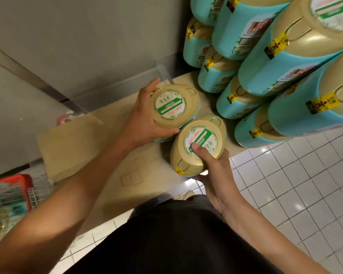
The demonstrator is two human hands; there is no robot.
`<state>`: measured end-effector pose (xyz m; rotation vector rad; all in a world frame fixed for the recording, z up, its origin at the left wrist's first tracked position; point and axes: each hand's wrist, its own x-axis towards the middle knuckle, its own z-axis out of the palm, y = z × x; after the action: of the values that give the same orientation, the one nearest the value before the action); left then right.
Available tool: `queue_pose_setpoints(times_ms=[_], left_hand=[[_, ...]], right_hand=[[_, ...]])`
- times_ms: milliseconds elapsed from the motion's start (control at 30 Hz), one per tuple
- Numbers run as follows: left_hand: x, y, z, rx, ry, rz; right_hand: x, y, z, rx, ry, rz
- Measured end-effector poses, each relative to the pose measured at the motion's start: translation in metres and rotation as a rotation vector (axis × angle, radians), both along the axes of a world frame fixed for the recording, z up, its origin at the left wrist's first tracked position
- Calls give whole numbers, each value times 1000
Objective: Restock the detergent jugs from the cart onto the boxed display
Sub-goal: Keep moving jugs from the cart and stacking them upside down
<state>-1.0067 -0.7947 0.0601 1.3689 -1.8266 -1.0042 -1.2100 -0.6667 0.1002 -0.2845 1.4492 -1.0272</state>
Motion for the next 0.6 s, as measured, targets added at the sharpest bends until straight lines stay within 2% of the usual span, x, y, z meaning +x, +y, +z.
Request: queue_pose_setpoints(times_ms=[200, 400, 600], left_hand=[[17, -37, 1, -135, -67, -45], [23, -97, 7, -20, 8, -82], [13, -154, 18, -25, -6, -156]], right_hand=[[25, -29, -6, 7, -31, -108], [44, -72, -10, 52, -68, -190], [63, -114, -7, 70, -89, -236]])
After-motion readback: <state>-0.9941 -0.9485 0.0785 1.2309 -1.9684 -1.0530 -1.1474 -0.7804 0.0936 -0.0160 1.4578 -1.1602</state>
